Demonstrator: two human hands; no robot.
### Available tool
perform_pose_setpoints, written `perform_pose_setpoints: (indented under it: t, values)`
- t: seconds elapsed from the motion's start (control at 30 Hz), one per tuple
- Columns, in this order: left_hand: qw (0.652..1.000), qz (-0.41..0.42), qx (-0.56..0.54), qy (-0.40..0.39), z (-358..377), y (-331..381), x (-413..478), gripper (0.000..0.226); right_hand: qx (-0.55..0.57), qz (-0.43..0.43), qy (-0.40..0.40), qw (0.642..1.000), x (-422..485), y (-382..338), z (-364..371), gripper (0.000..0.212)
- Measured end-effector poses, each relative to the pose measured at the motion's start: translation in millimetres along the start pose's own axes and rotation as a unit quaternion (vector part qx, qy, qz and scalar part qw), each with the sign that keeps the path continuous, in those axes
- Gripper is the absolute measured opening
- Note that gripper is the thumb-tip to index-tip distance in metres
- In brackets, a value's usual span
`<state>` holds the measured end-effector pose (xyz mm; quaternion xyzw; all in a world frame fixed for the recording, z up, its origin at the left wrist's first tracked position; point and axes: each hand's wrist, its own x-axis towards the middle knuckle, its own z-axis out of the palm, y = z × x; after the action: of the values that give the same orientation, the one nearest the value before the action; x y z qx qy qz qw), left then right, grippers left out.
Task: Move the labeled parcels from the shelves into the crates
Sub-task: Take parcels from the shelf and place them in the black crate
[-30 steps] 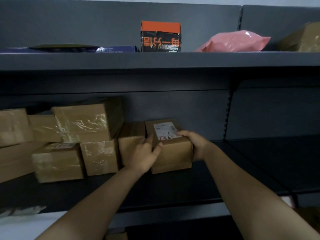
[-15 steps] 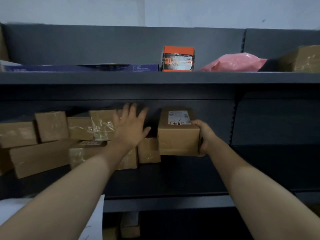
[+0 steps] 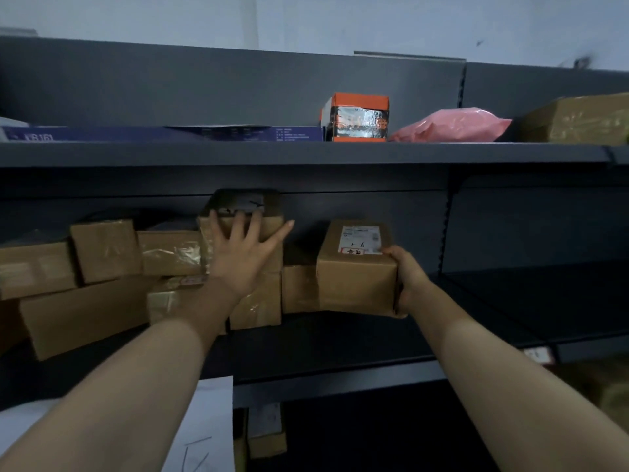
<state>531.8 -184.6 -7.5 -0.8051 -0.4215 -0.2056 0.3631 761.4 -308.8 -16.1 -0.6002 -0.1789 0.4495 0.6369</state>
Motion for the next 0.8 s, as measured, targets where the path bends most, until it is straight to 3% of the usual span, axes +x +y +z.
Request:
perform_pose_setpoints:
  t: [0.27,0.4,0.5,0.67,0.73,0.8]
  values:
    - [0.990,0.113,-0.053,0.068,-19.5,69.4,0.7,0.113,0.052,-0.051,0.036,0.997,0.0,0.9,-47.3,0.039]
    - [0.979,0.157,-0.079,0.103,-30.2,127.7,2.6,0.115,0.064,-0.070,0.101,0.990,5.4,-4.2,-101.3,0.054]
    - [0.976,0.174,-0.100,0.089,-38.9,174.6,1.7,0.115,0.050,-0.085,0.120,0.988,11.8,-5.0,-149.1,0.068]
    - [0.969,0.196,-0.151,0.016,-36.3,240.6,-12.2,0.108,0.010,-0.070,0.130,0.989,11.2,-10.7,-213.3,0.062]
    - [0.965,0.162,-0.206,0.002,-39.5,252.2,-14.0,0.094,0.001,-0.053,0.103,0.993,8.8,-11.9,-226.3,0.052]
    - [0.945,0.060,-0.320,0.004,-45.5,255.7,-6.6,0.069,-0.010,-0.045,0.070,0.996,9.6,-10.8,-233.1,0.041]
